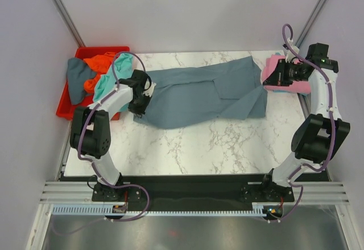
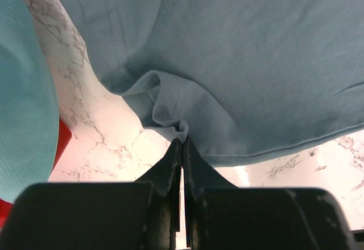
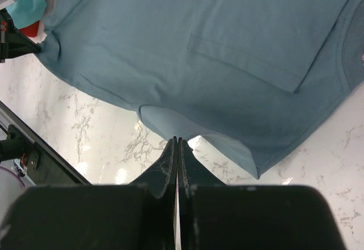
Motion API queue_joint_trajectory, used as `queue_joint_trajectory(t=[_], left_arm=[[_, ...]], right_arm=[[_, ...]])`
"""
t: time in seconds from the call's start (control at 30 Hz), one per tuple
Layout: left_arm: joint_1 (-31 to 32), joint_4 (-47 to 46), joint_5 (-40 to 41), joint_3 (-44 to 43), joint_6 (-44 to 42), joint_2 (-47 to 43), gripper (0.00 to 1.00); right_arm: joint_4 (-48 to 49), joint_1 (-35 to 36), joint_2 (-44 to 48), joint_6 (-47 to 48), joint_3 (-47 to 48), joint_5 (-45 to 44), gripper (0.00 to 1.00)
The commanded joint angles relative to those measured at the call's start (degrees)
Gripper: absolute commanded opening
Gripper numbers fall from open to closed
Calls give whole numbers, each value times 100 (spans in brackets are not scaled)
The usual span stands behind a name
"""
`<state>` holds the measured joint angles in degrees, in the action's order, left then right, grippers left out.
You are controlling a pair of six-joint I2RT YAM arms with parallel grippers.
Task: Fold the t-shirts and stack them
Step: Fold the tshirt
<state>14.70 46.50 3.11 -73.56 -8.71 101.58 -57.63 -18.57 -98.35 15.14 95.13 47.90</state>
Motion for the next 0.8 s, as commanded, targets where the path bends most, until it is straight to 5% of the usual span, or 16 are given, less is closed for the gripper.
queue_joint_trajectory(t=[0.0,0.2,0.23,0.33,0.4,0.6,0.77], left_arm=[[-20,158,110,-80,-149,-156,2],[-20,158,110,499,-149,-709,2],[-20,236,145,605,-122,-797,24],[-20,219,224,974,-227,-1218,57],[-20,193,295,1098,-332,-1525,64],[-20,61,-2,931,-728,-1712,61],[-11,-272,-153,1202,-1466,-1466,40]], right_arm=[[94,-24,-36,-63,190,185,0],[85,-33,157,-28,14,167,0],[85,-24,184,-20,-38,167,0],[94,-24,272,-37,-170,176,0],[94,-33,342,-28,-232,184,0],[94,-24,465,-37,-416,176,0],[102,-24,439,-46,-373,185,0]])
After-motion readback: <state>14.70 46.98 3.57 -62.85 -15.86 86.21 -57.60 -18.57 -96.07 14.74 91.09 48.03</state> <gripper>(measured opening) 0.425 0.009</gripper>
